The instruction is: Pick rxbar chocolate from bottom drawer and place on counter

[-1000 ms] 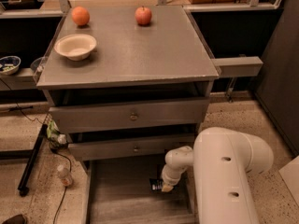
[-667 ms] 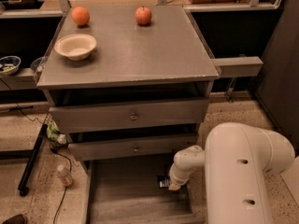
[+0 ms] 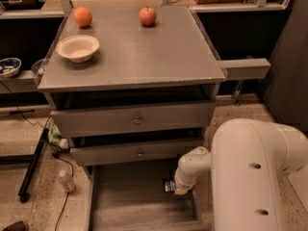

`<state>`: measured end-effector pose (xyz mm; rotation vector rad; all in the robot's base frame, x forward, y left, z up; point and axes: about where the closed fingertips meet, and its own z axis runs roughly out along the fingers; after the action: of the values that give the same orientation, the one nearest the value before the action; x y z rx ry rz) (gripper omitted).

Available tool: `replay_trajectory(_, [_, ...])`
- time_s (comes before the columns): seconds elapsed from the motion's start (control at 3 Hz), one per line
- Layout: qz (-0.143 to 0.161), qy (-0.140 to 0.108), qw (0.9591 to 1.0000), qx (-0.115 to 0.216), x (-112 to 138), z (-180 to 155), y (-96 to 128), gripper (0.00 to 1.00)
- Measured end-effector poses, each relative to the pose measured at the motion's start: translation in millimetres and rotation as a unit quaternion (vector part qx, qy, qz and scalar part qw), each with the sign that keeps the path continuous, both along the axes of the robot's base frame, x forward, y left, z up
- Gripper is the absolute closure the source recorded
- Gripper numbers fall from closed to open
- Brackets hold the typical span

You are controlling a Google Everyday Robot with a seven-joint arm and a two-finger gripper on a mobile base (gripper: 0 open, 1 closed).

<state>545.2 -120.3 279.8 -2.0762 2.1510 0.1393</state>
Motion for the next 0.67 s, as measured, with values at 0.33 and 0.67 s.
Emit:
replay_trajectory(0.33, [-0.008, -0.032, 0.9992, -0.022, -10, 56, -11, 1.0])
replay_trajectory(0.67, [-0.022, -0.059, 0.9975, -0.032, -21, 109, -25, 1.0])
